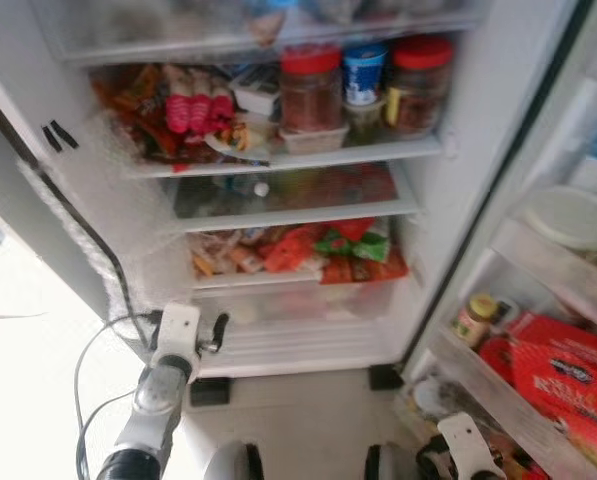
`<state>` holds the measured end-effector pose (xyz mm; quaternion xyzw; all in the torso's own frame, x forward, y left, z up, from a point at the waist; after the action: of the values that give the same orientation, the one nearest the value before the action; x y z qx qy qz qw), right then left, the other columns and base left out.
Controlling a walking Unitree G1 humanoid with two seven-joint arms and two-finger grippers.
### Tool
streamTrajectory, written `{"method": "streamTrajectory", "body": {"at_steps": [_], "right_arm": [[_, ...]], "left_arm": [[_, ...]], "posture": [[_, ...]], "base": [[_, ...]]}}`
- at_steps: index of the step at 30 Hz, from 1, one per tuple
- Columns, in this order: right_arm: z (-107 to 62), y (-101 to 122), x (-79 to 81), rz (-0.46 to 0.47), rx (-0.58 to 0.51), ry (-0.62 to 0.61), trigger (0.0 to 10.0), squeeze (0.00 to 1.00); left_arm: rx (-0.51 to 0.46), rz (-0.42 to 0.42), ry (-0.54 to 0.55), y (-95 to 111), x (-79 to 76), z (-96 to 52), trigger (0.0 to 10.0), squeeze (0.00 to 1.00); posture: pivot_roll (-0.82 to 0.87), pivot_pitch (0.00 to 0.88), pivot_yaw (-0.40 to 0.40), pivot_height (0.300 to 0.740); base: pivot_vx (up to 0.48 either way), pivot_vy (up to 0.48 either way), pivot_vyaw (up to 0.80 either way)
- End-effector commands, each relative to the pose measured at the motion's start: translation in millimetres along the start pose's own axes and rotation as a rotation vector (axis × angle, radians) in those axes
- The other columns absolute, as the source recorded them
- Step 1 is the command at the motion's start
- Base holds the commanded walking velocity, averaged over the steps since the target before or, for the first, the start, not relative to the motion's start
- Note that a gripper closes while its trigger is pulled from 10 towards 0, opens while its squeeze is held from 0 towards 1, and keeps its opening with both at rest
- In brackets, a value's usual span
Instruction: Restocking fridge
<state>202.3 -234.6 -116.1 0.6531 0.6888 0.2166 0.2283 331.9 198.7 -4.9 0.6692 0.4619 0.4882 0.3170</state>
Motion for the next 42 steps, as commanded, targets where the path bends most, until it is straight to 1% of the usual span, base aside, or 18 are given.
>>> {"method": "streamTrajectory", "body": {"at_steps": [1,3,5,6,9,10,11,12,13,14,17,31,37,39,41,42], "right_arm": [[-9.9,-52,6.2,0.006,0.171,0.021,10.0,0.00],[-9.9,-51,5.6,0.007,0.169,0.018,10.0,0.00],[-10.0,-51,4.7,0.019,0.166,0.012,10.0,0.00],[-10.0,-51,4.7,0.019,0.166,0.012,10.0,0.00],[-10.2,-52,3.6,0.041,0.164,0.003,10.0,0.00],[-10.2,-52,3.6,0.041,0.164,0.003,10.0,0.00],[-10.2,-52,3.9,0.050,0.164,0.004,10.0,0.00],[-10.2,-52,4.1,0.053,0.164,0.005,10.0,0.00],[-10.2,-52,4.1,0.053,0.164,0.005,10.0,0.00],[-10.4,-53,4.2,0.060,0.167,0.004,10.0,0.00],[-10.5,-53,4.3,0.071,0.169,0.003,10.0,0.00],[-10.7,-55,4.7,0.103,0.169,-0.009,10.0,0.00],[-10.8,-55,4.7,0.108,0.171,-0.009,10.0,0.00],[-10.8,-55,4.5,0.110,0.172,-0.010,10.0,0.00],[-10.8,-55,4.2,0.118,0.171,-0.013,10.0,0.00],[-10.6,-55,3.9,0.120,0.170,-0.014,10.0,0.00]], "left_arm": [[0.109,-0.013,0.020,-26,9.8,-4.5,10.0,0.00],[0.189,-0.012,0.017,-44,10.8,-9.8,10.0,0.00],[0.226,-0.001,0.014,-54,11.0,-13.4,10.0,0.00],[0.226,-0.001,0.014,-54,11.0,-13.4,10.0,0.00],[0.270,0.001,0.010,-65,8.8,-17.8,10.0,0.00],[0.270,0.001,0.010,-65,8.8,-17.8,10.0,0.00],[0.296,0.004,0.004,-71,5.9,-21.0,10.0,0.00],[0.304,0.008,0.000,-73,4.6,-22.0,10.0,0.00],[0.304,0.008,0.000,-73,4.6,-22.0,10.0,0.00],[0.310,0.012,-0.012,-75,0.3,-23.3,10.0,0.00],[0.308,0.023,-0.029,-76,-4.0,-23.8,10.0,0.00],[0.308,0.041,-0.048,-75,-6.6,-22.9,10.0,0.00],[0.333,0.041,-0.057,-80,-8.1,-25.6,10.0,0.00],[0.354,0.037,-0.072,-84,-10.4,-27.6,10.0,0.00],[0.372,0.073,-0.106,-89,-15.1,-31.0,10.0,0.00],[0.379,0.105,-0.134,-92,-18.9,-33.2,10.0,0.00]], "posture": [[-0.04,0.100,0.065,0.628],[-0.04,0.098,0.064,0.628],[-0.04,0.098,0.062,0.628],[-0.04,0.098,0.062,0.628],[-0.04,0.097,0.060,0.628],[-0.04,0.097,0.060,0.628],[-0.04,0.096,0.057,0.628],[-0.04,0.096,0.057,0.628],[-0.04,0.096,0.057,0.628],[-0.04,0.095,0.058,0.628],[-0.04,0.095,0.059,0.628],[-0.04,0.073,0.066,0.628],[-0.04,0.063,0.065,0.628],[-0.04,0.057,0.064,0.628],[-0.04,0.054,0.064,0.628],[-0.04,0.055,0.062,0.628]], "base": [[0.000,0.000,0.00],[0.000,0.178,0.00],[0.000,0.480,0.00],[0.000,0.480,0.00],[0.000,0.480,0.00],[0.000,0.480,0.00],[0.000,0.480,0.00],[0.000,0.480,0.00],[0.000,0.480,0.00],[0.000,0.480,0.00],[0.000,0.480,0.00],[0.000,0.480,0.00],[0.000,0.480,0.00],[0.000,0.480,0.00],[0.000,0.480,0.00],[0.000,0.480,0.00]]}}
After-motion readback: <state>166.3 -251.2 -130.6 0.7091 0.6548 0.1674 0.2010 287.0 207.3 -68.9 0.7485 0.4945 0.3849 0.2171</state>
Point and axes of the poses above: a point about 5 cm out from each wrist's last joint towards the gripper, its own z axis pointing out of the wrist towards the gripper, its own y axis along the axis of the wrist's last joint, x = y × z, the point moved 5 cm from there along z, pointing out of the wrist towards the gripper, and after that the axes turned 15 degrees about z, right-handed, at the moved point
